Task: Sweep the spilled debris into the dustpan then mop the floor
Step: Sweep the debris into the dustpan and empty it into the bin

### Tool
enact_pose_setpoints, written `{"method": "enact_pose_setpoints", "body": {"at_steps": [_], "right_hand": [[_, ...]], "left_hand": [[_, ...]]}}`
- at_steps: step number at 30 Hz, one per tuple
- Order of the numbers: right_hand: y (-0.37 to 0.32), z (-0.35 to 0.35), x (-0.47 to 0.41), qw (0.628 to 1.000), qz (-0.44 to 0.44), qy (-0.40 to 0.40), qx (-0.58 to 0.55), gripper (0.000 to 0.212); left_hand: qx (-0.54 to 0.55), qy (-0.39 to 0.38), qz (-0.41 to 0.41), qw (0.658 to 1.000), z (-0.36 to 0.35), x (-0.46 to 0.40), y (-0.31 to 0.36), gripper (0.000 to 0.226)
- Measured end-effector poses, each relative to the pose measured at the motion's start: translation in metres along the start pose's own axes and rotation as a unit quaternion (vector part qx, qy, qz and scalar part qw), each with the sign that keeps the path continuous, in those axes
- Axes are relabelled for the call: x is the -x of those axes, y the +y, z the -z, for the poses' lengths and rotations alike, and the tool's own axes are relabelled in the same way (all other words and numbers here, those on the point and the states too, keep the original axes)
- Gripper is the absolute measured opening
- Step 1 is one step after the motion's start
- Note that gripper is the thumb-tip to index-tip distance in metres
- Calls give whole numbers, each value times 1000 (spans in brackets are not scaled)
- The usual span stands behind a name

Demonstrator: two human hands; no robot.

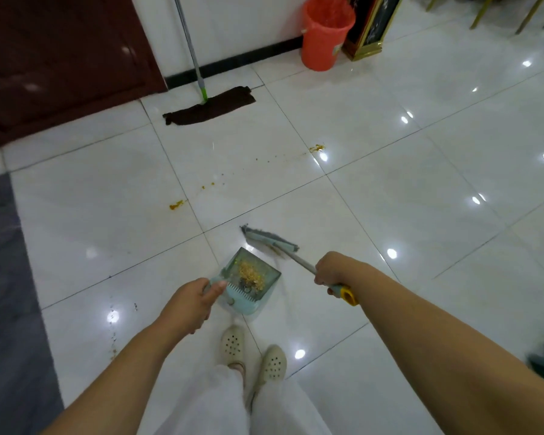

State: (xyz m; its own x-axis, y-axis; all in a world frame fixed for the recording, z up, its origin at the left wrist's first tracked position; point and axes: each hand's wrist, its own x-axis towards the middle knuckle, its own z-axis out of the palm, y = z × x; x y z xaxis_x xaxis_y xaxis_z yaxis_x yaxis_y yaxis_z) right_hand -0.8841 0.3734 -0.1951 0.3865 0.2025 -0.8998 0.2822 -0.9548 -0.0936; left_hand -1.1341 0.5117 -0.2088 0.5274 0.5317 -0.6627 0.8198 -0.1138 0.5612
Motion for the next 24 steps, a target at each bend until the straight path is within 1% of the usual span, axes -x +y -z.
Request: {"method": "enact_pose_setpoints", "body": {"at_steps": [6, 9, 14, 18, 24], "right_hand": [[52, -2, 7, 1000, -14, 3, 20, 36], [83, -2, 15, 999, -29, 3, 28, 37], [119, 6, 31, 999, -24, 14, 32, 36], [134, 17, 40, 1000, -16, 13, 7, 33], [133, 26, 20, 994, -28, 2, -108, 26]], "left_hand": [[42, 8, 7, 999, -24, 14, 11, 40], [40, 7, 5, 999, -33, 21, 19, 40], [25, 11, -9, 1000, -45, 27, 32, 43], [13, 15, -11, 1000, -47, 30, 36, 44], [-23, 23, 5, 999, -48, 33, 34, 48]]}}
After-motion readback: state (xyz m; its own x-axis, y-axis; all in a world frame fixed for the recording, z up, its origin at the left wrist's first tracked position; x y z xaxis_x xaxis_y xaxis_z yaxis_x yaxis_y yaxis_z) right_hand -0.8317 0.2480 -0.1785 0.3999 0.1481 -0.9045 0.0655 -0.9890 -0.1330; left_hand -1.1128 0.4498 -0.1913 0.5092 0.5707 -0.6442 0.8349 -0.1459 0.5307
